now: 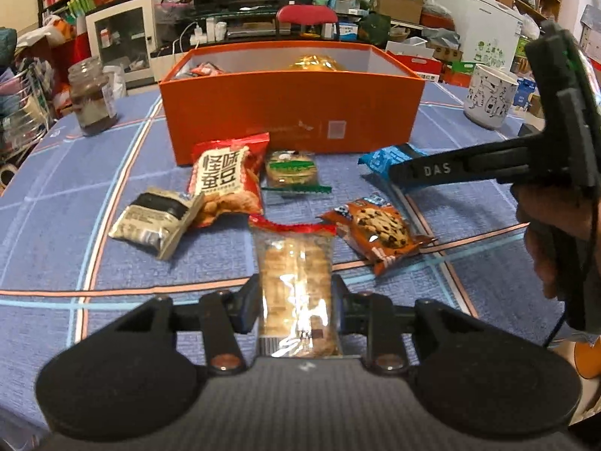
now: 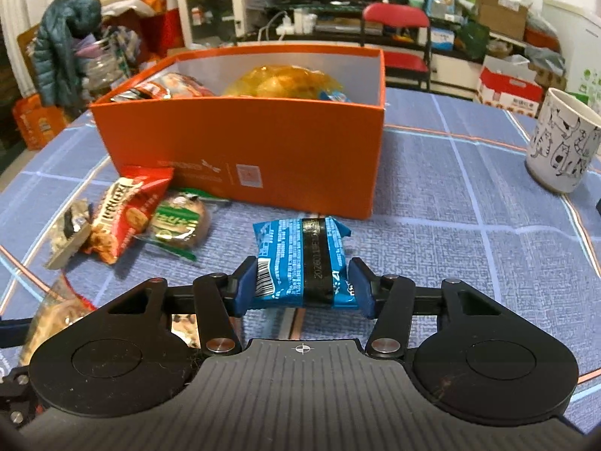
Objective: Organize snacks
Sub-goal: 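Carry both packets over the orange box and open both grippers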
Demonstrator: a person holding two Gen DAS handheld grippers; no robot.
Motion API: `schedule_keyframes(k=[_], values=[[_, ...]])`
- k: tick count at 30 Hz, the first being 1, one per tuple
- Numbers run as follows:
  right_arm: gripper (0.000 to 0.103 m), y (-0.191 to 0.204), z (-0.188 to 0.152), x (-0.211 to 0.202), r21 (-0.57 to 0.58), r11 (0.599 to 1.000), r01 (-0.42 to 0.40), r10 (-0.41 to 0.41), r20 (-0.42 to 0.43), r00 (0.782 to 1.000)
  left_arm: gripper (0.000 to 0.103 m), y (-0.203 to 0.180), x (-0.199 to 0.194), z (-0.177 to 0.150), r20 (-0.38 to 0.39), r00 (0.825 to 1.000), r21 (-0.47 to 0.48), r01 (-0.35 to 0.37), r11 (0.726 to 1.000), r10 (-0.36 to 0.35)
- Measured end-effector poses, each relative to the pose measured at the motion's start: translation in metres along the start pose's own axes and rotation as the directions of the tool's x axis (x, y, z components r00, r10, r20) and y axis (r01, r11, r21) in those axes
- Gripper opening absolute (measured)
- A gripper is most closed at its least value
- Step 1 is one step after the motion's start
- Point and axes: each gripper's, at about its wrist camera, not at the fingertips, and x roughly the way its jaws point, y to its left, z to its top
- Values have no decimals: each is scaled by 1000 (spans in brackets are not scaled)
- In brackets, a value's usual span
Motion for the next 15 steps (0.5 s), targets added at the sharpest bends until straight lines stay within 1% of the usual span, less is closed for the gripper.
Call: schedule_keyframes(k=[5,9,15], values=[[38,2,-1,-1,-20,1000,-3,3,1,1000,26,2,-1,0,0,1000,-3,4,1000,-4],[38,5,2,-10,-43,999,0,1,29,1000,26,2,-2,2,5,1000,-7,7,1000,-6],[38,8,9,-27,-42,999,-6,9,72,997,26,6,-7,9,28,1000,-11,2,1000,-1]])
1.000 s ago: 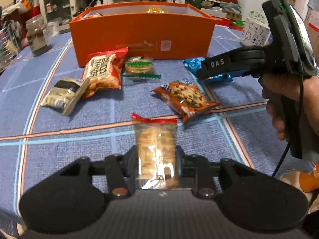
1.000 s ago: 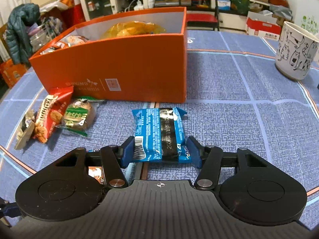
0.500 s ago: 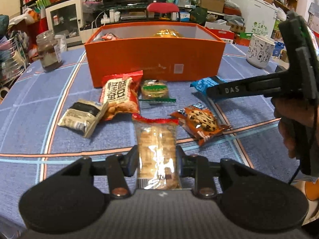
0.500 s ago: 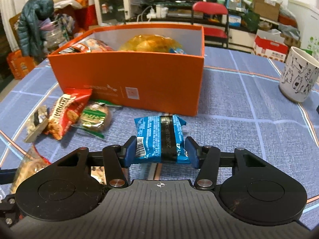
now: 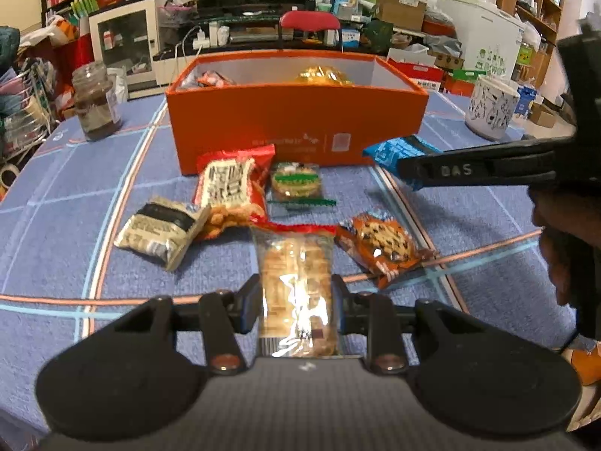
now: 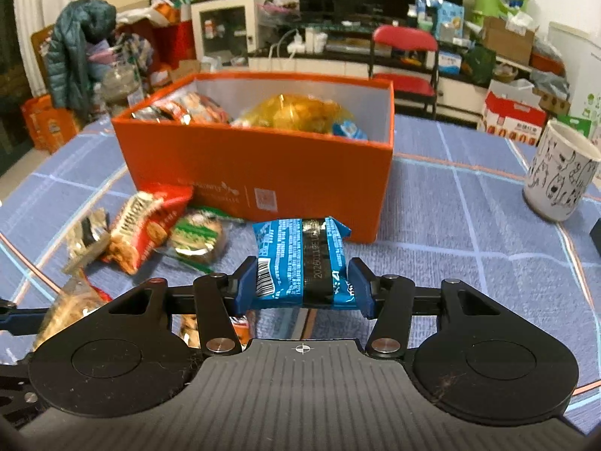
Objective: Organize snacks
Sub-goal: 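Carry both packets over the orange box and open both grippers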
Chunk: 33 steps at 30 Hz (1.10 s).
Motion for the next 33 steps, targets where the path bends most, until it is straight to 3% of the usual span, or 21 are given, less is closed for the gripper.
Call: schedule_keyframes(k=[8,14,20,25,26,27,29,31,33], values=[[38,14,16,-45,-46,999,9,-3,135,991,26,8,-15,20,89,996,-9,-20,1000,21],[38,15,25,-52,-34,999,-15,20,150,988,26,16,-19,48,126,992,-12,-20,1000,21],[38,-1,72,-41,3,1000,2,-3,207,978,26,27,-3,132,219,975,-1,-43,999,42],[39,-18,123,0,45,999,18,-27,201,979,28,32,52,202,202,979,4,-36,999,35],[41,-20,133,15,38,999,33,-39,179,983,48,34,66,210,184,983,19,-30,999,26],[44,-22,139,25,39,999,36,-42,157,987,79,37,78,215,172,984,19,-45,999,41],[44,-29,143,31,74,997,32,-43,146,988,84,45,81,213,164,984,-10,-71,997,72],[51,-32,138,16,88,996,7,-23,186,982,97,55,62,200,219,973,-34,-63,997,68],[56,-29,122,-4,82,997,-7,-11,215,976,100,65,41,180,259,962,-46,-81,996,90]])
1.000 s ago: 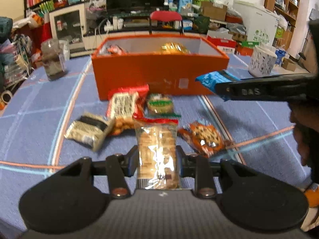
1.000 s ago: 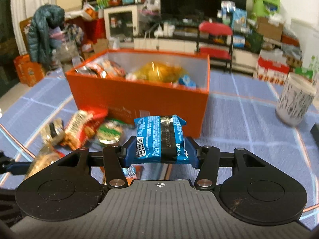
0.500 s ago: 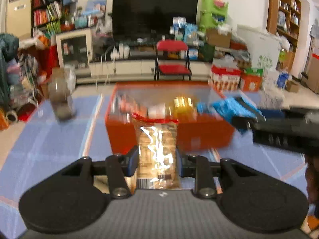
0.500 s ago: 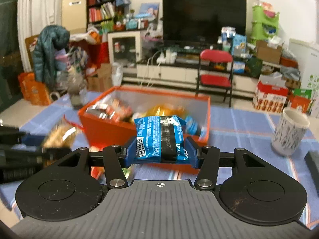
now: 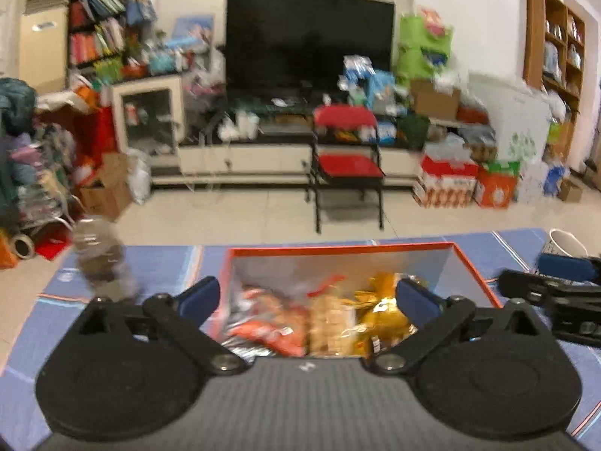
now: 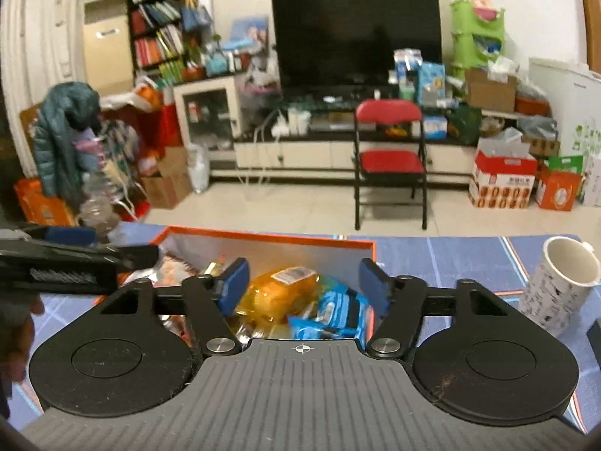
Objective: Organize snacks
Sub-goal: 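Carry both packets over the orange box and open both grippers, then grasp the red bean snack bag with the left gripper while the right grasps the cookie packet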
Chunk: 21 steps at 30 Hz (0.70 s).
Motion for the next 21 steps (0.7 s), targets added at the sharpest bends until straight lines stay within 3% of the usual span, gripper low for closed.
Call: schedule_keyframes(k=[3,5,8,11,13,14,16,18,21], values=[[66,9,-35,-33,-20,1000,-22,21,-9,1000,100,28,-31,-27,-20,999,-42,-51,998,51],[67,18,-66,-51,-38,999,-37,35,-40,999,100,51,-46,-58,-86,984,-120,-168,978,158],[70,30,-111,-72,-45,999,-21,17,-83,996,101,83,-57,-103,-214,945,-274,-303,913,249],[74,38,-130,-79,-7,1000,5,-6,-126,992,101,97,-58,-137,-326,901,-413,-409,813,288],[80,44,-133,-86,-8,999,34,-35,-90,995,101,94,-59,-146,-358,880,-461,-458,760,313],[82,47,-135,-88,-18,999,51,-53,-69,996,101,89,-59,-149,-357,877,-472,-467,747,323],[83,54,-138,-85,-54,997,61,-65,-60,996,101,81,-57,-148,-350,876,-478,-471,741,331],[83,54,-135,-76,-45,998,46,-50,-83,995,101,73,-53,-140,-332,888,-469,-448,761,318],[83,54,-135,-68,-49,998,35,-40,-99,994,101,55,-44,-117,-202,938,-396,-341,853,281]])
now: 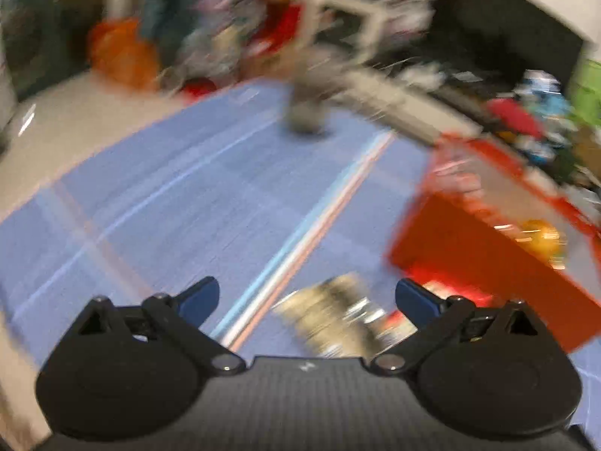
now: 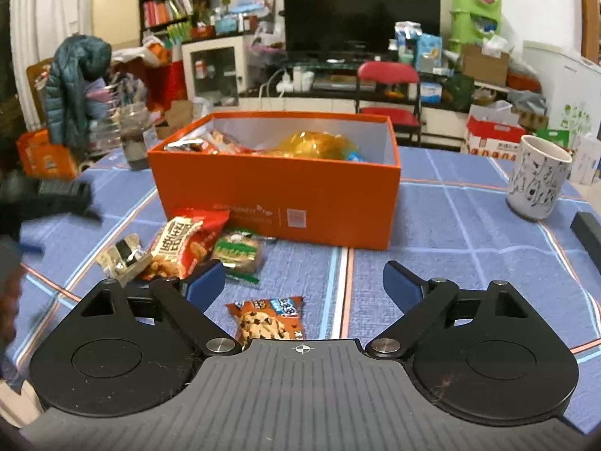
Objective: Organize snacks
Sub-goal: 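Grasp the red bean snack bag with the left gripper while the right grasps the cookie packet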
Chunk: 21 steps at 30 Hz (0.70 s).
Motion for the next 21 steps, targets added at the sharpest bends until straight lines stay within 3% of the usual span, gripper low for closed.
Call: schedule_keyframes(k=[2,4,9,14,17,19,21], values=[[83,0,-3,3,-22,1000,-11,11,-9,1000,101,-25,11,1,-16,990,191,141,972,-140],[83,-4,-5,6,-17,1000,-19,19,-22,1000,101,-44,27,-5,-77,981,308,196,931,-181],[83,-9,-17,15,-12,1000,-9,9,-47,999,101,-49,54,-23,-153,977,273,187,944,-149],[81,-7,-26,38,20,997,-75,77,-133,988,101,-51,55,-25,-142,977,332,200,922,-161],[75,7,-27,45,-25,994,-107,103,-143,984,101,-51,50,-28,-140,976,375,206,904,-164],[69,14,-28,52,-62,992,-112,100,-168,981,101,-52,52,-32,-136,977,417,209,885,-166],[68,17,-32,60,-69,992,-105,89,-201,976,102,-55,58,-33,-133,977,419,208,884,-167]])
